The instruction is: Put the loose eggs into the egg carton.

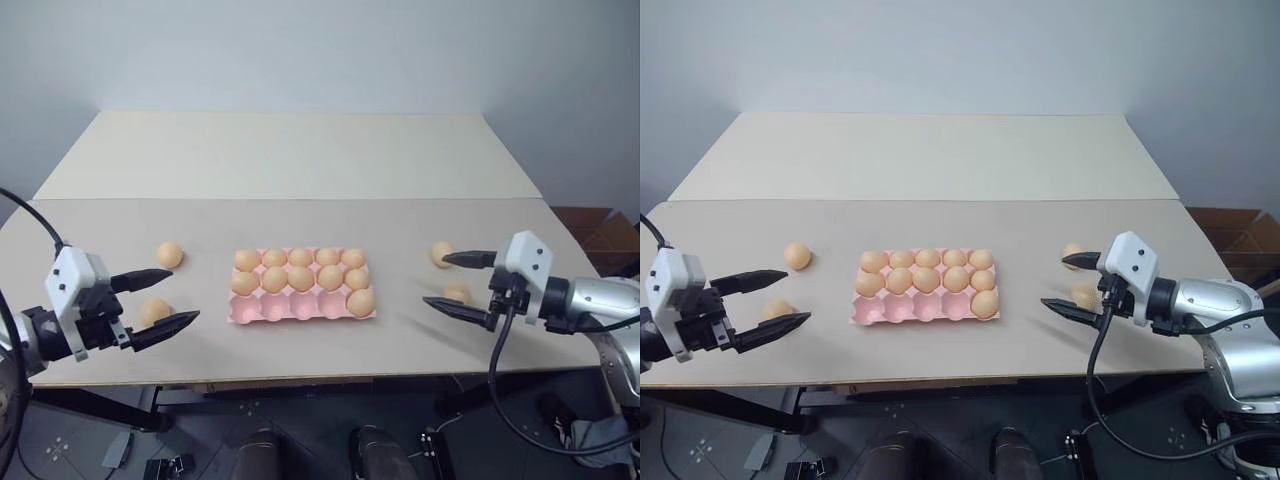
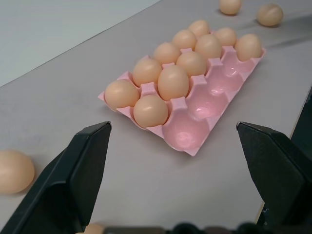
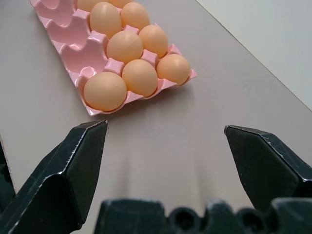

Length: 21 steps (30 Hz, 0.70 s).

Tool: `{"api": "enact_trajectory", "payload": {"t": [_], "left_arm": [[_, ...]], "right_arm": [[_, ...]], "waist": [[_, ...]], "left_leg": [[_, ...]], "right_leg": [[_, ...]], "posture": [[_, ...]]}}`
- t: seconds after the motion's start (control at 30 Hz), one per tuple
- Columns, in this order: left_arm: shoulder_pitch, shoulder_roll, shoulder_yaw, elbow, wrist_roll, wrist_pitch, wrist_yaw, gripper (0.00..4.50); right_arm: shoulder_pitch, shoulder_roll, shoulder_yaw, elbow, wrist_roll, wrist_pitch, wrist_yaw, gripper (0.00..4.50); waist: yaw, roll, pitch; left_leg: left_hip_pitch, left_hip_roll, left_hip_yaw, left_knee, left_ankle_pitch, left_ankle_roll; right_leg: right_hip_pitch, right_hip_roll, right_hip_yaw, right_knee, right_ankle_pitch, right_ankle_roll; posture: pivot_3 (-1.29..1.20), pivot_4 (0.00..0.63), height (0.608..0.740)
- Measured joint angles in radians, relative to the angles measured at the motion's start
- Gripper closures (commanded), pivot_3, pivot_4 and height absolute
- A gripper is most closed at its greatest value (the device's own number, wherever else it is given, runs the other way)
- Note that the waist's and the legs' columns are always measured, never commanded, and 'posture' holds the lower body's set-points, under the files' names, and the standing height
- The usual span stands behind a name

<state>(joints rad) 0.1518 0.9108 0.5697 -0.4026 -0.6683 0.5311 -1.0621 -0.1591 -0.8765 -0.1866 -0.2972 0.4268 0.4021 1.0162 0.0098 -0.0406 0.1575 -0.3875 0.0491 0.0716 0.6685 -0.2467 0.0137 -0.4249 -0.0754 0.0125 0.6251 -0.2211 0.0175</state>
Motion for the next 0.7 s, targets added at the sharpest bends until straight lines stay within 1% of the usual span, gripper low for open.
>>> {"api": "enact_trajectory", "payload": {"t": [0.13, 0.23, 0.33, 0.4, 0.53, 0.7], "left_arm": [[-0.056, 0.009, -0.002, 0.028, -0.006, 0.016, 0.015, 0.01], [-0.098, 0.012, -0.002, 0.029, -0.072, 0.049, -0.001, 0.01], [-0.104, 0.042, -0.004, 0.031, -0.08, 0.047, -0.046, 0.01], [-0.108, 0.049, -0.013, 0.039, -0.08, 0.041, -0.074, 0.01], [-0.123, 0.051, -0.055, 0.049, -0.079, 0.038, -0.106, 0.01], [-0.15, 0.051, -0.069, 0.049, -0.078, 0.037, -0.107, 0.01]], "right_arm": [[0.022, -0.001, -0.029, -0.01, 0.0, 0.013, -0.025, 0.0], [0.032, -0.016, -0.046, -0.014, 0.0, 0.055, -0.052, 0.0], [0.055, -0.04, -0.059, -0.025, -0.007, 0.119, -0.089, 0.0], [0.054, -0.044, -0.058, -0.029, -0.012, 0.194, -0.135, 0.0], [0.008, -0.035, -0.022, -0.028, -0.02, 0.365, -0.246, 0.0], [-0.044, 0.024, 0.064, 0.029, -0.072, 0.441, -0.351, 0.0]], "waist": [[0.002, 0.0, 0.0], [0.0, 0.0, 0.0], [-0.001, 0.0, 0.0], [-0.004, 0.0, 0.0], [-0.008, 0.0, 0.0], [-0.01, 0.0, 0.0]], "left_leg": [[0.0, 0.0, 0.0, 0.0, 0.0, 0.0], [0.0, 0.0, 0.0, 0.0, 0.0, 0.0], [0.0, 0.0, 0.0, 0.0, 0.0, 0.0], [0.0, 0.0, 0.0, 0.0, 0.0, 0.0], [0.0, 0.0, 0.0, 0.0, 0.0, 0.0], [0.0, 0.0, 0.0, 0.0, 0.0, 0.0]], "right_leg": [[0.0, 0.0, 0.0, 0.0, 0.0, 0.0], [0.0, 0.0, 0.0, 0.0, 0.0, 0.0], [0.0, 0.0, 0.0, 0.0, 0.001, -0.001], [0.0, 0.0, 0.0, 0.0, 0.001, -0.001], [0.0, 0.0, 0.0, 0.0, 0.0, -0.001], [0.0, 0.0, 0.0, 0.0, 0.0, -0.001]], "posture": [[0.0, 0.15, 0.74], [0.0, 0.15, 0.74], [0.0, 0.15, 0.74], [0.0, 0.15, 0.74], [0.0, 0.15, 0.74], [0.0, 0.15, 0.74]]}}
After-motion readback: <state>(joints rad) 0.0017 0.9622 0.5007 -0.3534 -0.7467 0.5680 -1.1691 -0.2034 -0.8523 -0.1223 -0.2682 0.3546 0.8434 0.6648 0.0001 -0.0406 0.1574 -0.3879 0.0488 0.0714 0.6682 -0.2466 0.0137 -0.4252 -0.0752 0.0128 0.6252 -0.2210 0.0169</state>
